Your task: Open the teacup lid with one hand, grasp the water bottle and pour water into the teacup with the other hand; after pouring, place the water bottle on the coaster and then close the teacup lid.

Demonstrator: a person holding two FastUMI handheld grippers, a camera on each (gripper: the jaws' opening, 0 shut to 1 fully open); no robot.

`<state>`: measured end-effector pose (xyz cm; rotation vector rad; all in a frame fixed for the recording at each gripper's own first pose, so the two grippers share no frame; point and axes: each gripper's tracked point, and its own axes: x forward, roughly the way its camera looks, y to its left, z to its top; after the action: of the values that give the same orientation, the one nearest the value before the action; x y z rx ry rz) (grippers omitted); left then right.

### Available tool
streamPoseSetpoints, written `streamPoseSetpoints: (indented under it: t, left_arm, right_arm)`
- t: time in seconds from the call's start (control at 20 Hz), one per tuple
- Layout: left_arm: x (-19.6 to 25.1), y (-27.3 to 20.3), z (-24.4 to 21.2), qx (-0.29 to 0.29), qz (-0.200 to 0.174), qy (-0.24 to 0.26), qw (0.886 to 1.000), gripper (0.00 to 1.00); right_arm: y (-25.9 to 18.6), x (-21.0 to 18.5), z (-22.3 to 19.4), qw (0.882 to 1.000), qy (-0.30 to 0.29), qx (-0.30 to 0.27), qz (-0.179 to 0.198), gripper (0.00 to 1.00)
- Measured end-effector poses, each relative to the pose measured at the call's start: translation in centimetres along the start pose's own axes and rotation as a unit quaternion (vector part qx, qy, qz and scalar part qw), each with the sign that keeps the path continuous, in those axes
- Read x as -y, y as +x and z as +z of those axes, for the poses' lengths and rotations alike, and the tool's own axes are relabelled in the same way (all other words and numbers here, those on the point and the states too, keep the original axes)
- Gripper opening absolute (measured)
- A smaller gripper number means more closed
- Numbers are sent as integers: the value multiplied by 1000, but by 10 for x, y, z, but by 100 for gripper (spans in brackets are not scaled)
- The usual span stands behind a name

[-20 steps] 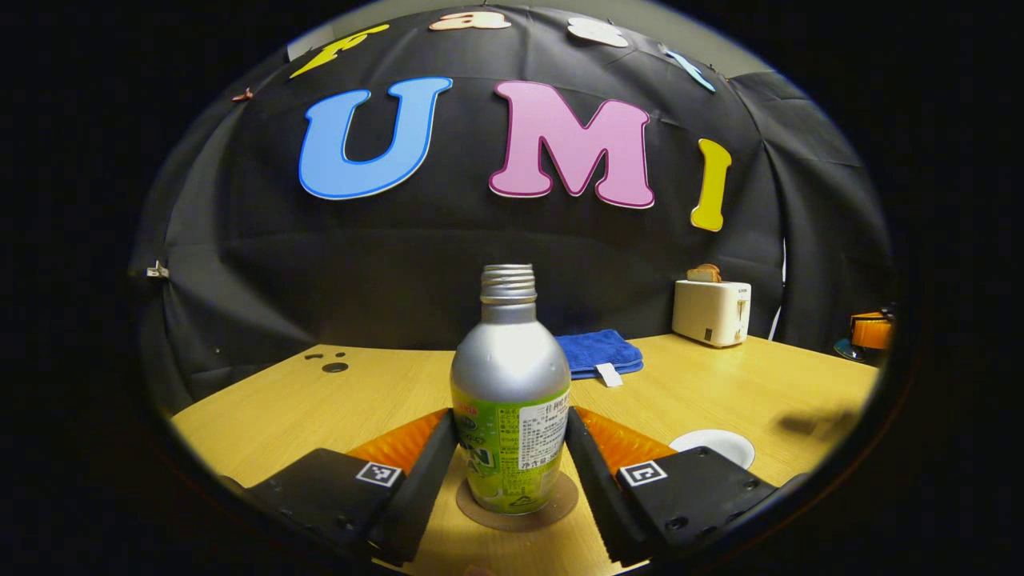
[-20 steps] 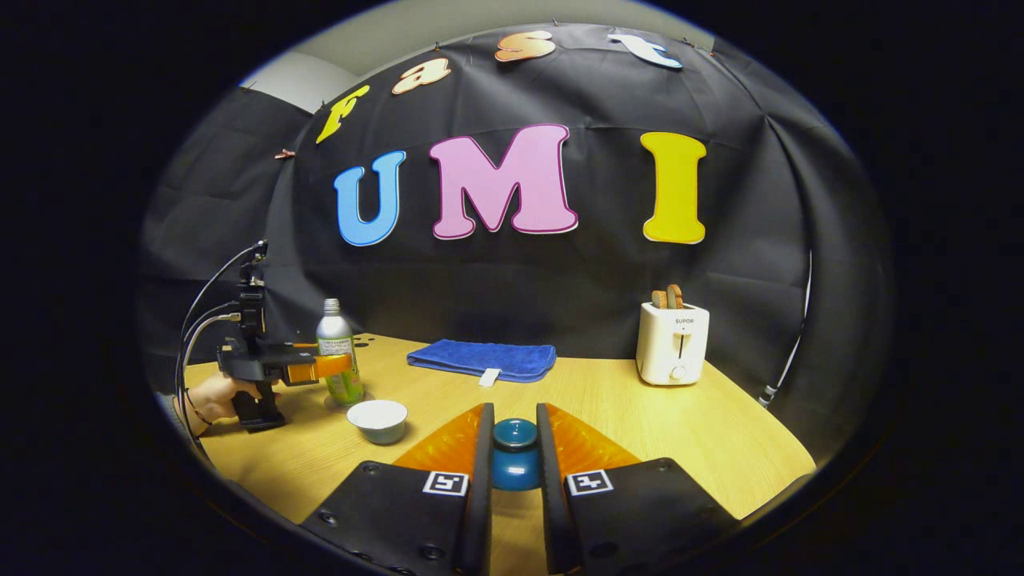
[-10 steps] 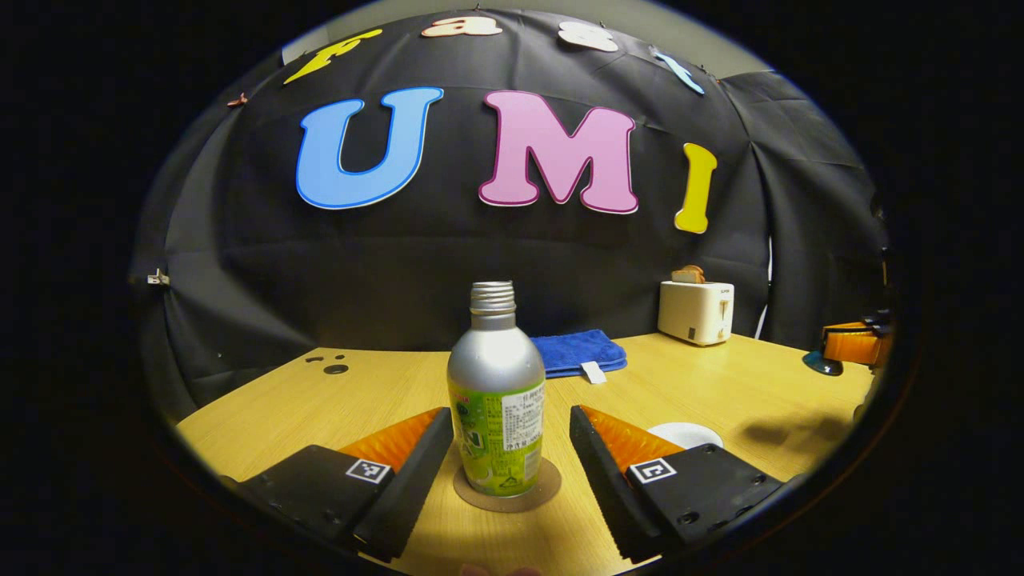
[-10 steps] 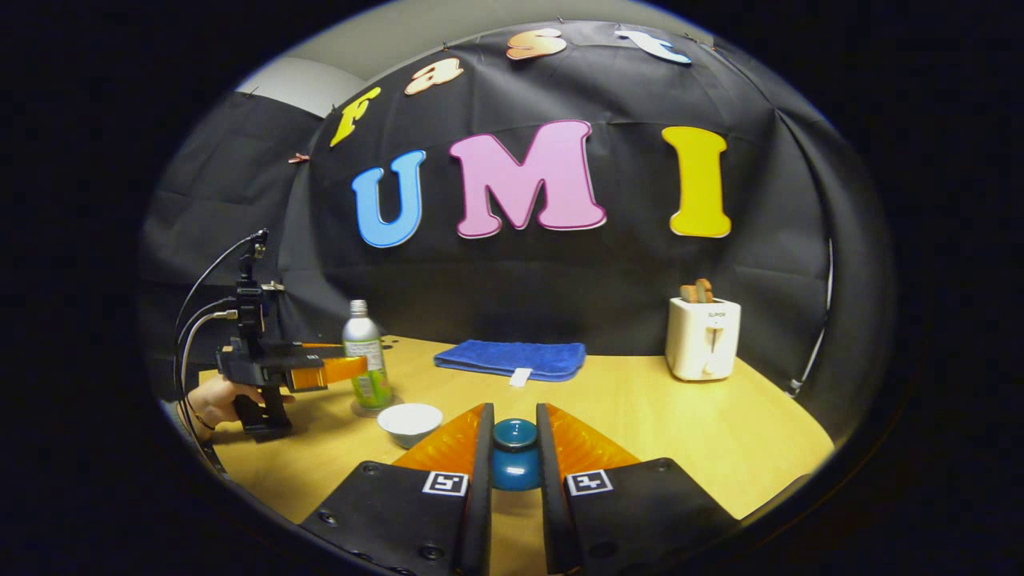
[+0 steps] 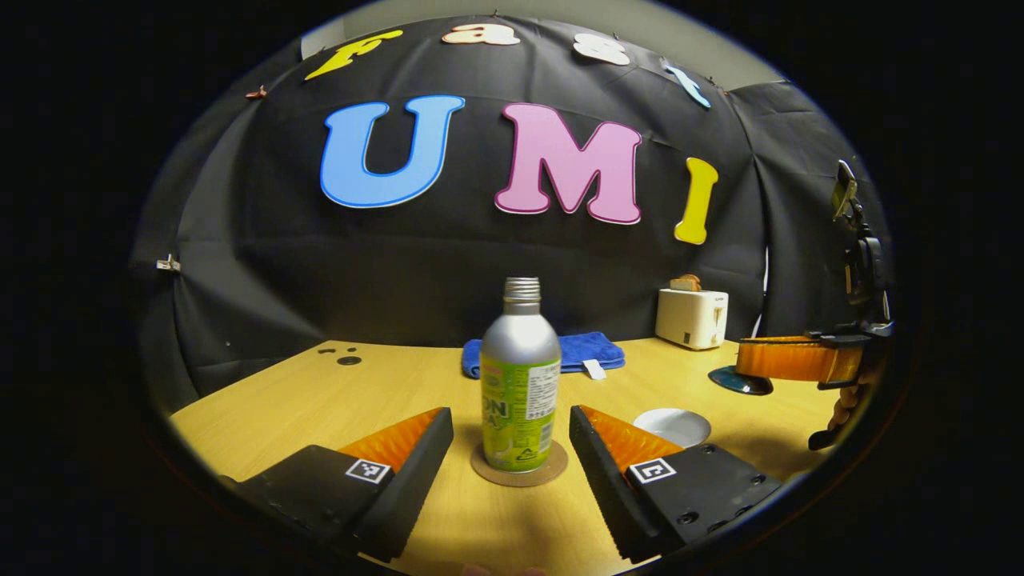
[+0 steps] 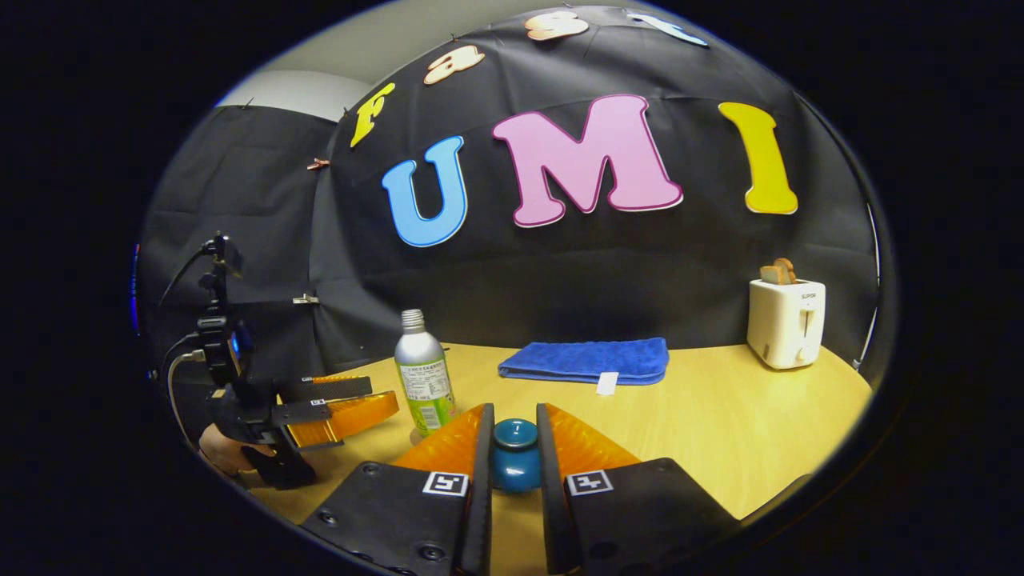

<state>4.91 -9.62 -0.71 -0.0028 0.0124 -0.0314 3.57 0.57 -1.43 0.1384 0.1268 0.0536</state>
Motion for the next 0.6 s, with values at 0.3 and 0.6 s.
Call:
streamPoseSetpoints:
  t: [0.3, 0.6]
  left_arm:
    - [-10, -3, -3, -1, 3, 2, 1000, 93]
    - [-10, -5, -4, -2, -3, 6, 1000, 93]
  right_arm:
    - [30, -6, -32, 999, -23, -41, -14, 30]
    - [41, -7, -53, 997, -33, -70, -18, 30]
